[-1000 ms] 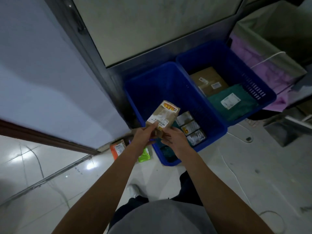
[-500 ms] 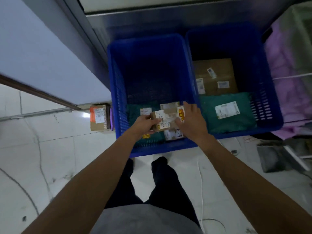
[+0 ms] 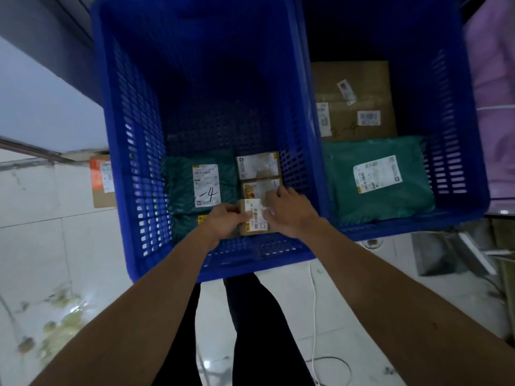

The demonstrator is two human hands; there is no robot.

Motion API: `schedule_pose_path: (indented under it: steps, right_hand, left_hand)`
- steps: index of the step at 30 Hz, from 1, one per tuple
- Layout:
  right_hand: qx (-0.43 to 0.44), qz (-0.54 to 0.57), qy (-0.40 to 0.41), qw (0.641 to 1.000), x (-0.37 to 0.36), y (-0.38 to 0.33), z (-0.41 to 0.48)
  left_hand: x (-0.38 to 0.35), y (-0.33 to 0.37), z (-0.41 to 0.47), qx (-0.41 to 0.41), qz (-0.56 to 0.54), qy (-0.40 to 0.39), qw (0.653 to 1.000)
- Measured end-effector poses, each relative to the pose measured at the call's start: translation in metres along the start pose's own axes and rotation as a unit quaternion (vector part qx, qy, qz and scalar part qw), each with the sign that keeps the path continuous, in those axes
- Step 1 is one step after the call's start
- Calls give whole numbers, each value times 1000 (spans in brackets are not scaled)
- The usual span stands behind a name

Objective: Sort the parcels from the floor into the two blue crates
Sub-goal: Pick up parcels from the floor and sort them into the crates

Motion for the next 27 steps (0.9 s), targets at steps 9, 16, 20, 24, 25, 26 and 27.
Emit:
schedule_pose_path:
  steps: [9,16,20,24,25,26,27]
  right_hand:
    - [36,-52,-98,993,-77,11,33]
    - [35,-70,-122,989,-101,6,46]
    - [52,-107,-129,985,-96,10,46]
    - [42,-128,-118,984,-96,9,43]
    - [36,-128,-115,984,-96,8,42]
    - [30,-126,-116,985,-97,7,42]
    - [23,-124,-116,985,-97,7,43]
  left_hand:
    - [-52,-42,55,-55,204,2,978]
    - [-52,-48,68,-65,280,-7,958]
    - [-44,-47,71,-65,293,5,954]
    - [-44,-40,66,-76,300,-7,951]
    - [-46,-39,65,-75,297,-13,952]
    - [-48,-39,65,-71,286,-18,955]
    - [-51,-40,66,-66,272,-23,960]
Point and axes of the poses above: each hand's wrist, its own z-axis towards the middle knuckle, its own x-axis out of the back of the hand, y = z × x, the point moved 6 cm from there along z, towards the middle knuckle, and after that the axes turned 14 degrees about y, right-handed, at the moved point
